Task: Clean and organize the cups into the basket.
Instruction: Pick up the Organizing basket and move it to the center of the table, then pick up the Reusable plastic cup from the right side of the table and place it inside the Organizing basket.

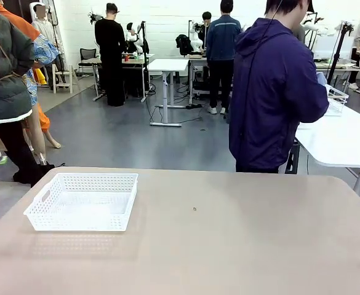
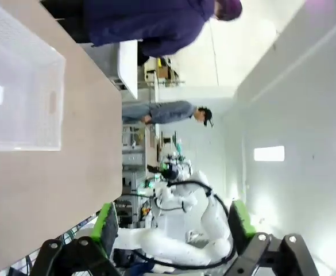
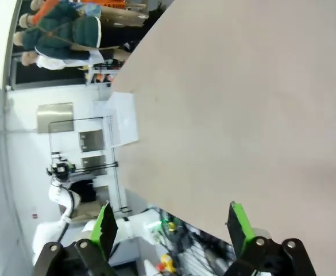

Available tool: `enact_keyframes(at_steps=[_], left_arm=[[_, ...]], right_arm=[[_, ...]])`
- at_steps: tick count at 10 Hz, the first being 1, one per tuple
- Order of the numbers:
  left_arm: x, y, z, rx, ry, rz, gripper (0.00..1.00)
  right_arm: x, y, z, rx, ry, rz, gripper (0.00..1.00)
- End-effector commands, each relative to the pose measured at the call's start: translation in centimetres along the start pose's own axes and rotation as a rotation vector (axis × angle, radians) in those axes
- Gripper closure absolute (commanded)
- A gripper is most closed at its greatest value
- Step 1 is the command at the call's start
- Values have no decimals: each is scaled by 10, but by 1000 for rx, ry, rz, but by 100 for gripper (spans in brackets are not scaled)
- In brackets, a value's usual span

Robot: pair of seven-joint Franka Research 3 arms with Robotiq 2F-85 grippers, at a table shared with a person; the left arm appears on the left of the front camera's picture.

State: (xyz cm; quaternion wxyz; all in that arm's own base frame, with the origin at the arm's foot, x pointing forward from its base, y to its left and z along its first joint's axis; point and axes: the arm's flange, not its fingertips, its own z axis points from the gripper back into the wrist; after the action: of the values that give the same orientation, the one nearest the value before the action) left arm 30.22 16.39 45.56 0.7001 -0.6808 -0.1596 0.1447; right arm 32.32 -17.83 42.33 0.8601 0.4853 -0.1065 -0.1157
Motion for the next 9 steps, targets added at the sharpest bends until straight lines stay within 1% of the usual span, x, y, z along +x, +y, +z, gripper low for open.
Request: enact_keyframes(at_steps=[1,3,4,5,6,7,9], left_arm=[[-3,-12,32,81,-69,23,0],[-10,-6,70,214,-121,-1,0],[-13,-6,81,252,-133,-17,0],[-14,-6,86,284,-141,-29,0],[-15,-7,89,320,-146,-45,0],[-22,-8,79,347,-156,-61,0],[-24,-7,79,373,-187,-86,0]], right_arm=[[-22,-5,42,11,-44,131,0],[-50,-16,95,102,-151,178,0],[-63,-23,116,131,-191,175,0],[-70,-27,128,144,-206,171,0],[-75,-30,139,186,-213,182,0],[-76,-32,141,186,-210,181,0],[-70,-31,132,170,-174,180,0]])
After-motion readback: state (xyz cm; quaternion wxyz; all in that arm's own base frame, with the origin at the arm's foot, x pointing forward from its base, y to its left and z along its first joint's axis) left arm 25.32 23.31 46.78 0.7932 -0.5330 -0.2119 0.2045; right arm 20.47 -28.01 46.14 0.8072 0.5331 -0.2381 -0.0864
